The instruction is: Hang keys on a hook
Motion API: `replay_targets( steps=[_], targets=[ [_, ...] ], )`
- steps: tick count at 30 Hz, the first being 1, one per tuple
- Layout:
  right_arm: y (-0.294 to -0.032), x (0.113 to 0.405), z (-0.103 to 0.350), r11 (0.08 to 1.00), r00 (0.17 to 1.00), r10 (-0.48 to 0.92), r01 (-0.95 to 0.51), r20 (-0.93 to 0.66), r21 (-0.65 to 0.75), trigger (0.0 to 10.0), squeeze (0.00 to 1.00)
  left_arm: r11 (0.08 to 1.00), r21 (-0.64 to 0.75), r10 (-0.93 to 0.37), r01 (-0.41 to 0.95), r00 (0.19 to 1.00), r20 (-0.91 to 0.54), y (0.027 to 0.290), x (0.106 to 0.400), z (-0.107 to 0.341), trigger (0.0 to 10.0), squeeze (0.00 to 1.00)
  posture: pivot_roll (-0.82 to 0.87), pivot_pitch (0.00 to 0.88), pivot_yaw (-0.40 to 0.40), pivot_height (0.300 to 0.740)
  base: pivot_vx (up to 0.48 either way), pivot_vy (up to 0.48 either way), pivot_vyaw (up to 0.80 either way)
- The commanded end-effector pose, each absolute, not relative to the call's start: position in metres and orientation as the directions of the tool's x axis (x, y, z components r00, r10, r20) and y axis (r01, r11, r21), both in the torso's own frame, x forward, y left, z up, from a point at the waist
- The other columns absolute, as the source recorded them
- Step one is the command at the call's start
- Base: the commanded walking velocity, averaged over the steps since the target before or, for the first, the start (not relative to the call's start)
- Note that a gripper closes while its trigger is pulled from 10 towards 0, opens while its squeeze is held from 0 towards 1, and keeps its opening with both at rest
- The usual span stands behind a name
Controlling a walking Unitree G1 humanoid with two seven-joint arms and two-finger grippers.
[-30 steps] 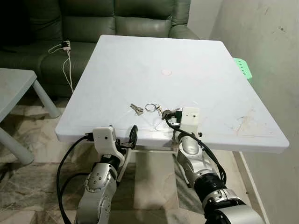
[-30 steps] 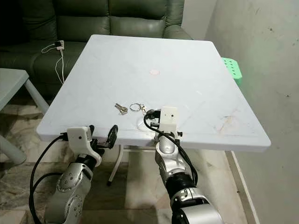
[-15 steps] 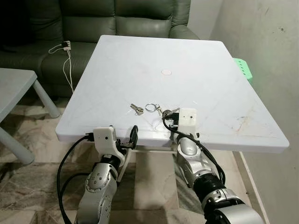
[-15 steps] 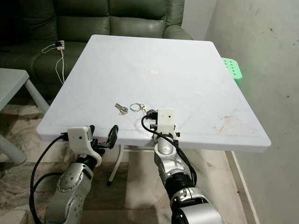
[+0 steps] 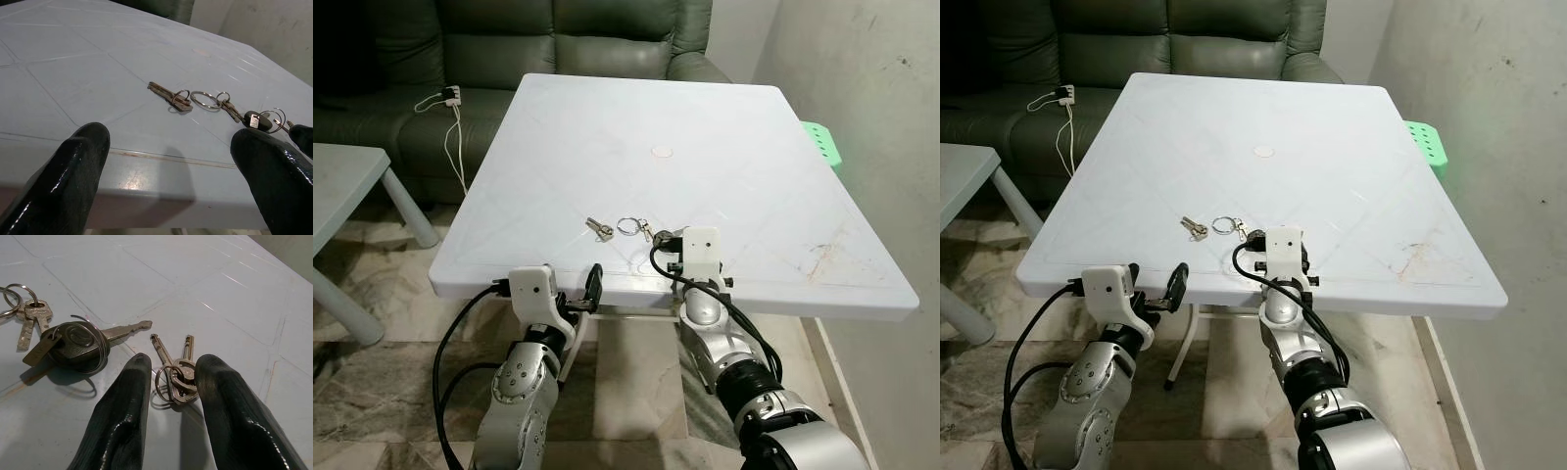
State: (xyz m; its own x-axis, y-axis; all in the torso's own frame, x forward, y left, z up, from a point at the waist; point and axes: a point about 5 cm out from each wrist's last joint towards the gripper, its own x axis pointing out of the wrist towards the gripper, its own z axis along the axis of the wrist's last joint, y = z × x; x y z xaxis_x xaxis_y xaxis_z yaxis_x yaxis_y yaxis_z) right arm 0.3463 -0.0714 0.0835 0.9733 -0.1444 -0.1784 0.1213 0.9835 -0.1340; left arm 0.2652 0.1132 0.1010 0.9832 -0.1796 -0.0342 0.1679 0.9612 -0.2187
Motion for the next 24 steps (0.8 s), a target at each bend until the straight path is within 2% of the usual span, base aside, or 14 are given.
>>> replay_targets(
  steps=[1,4,22,24],
  targets=[
    [-0.068,0.349,0.087,0.981,0.974,-0.143,0.117,-0.173,-0.153,10.0,0.0,0.952,-0.248,-0.191,0.182,0.982,-0.013,0.103,0.265,0.107,10.0,0.0,0.09,0.074,-0.094,0.74,0.0,0.0,0.0],
    [-0.067,0.348,0.087,0.99,0.977,-0.119,0.102,-0.178,-0.1,10.0,0.0,0.951,-0.255,-0.186,0.176,0.983,-0.013,0.104,0.265,0.107,10.0,0.0,0.09,0.074,-0.095,0.74,0.0,0.0,0.0],
    [-0.07,0.345,0.074,0.986,0.953,-0.139,0.109,-0.269,-0.123,10.0,0.0,0.949,-0.26,-0.187,0.177,0.982,-0.016,0.103,0.265,0.107,10.0,0.0,0.09,0.069,-0.091,0.74,0.0,0.0,0.0],
    [-0.07,0.345,0.074,0.986,0.952,-0.139,0.109,-0.272,-0.123,9.6,0.0,0.949,-0.26,-0.187,0.176,0.982,-0.017,0.103,0.265,0.107,10.0,0.0,0.09,0.068,-0.091,0.74,0.0,0.0,0.0]
  ],
)
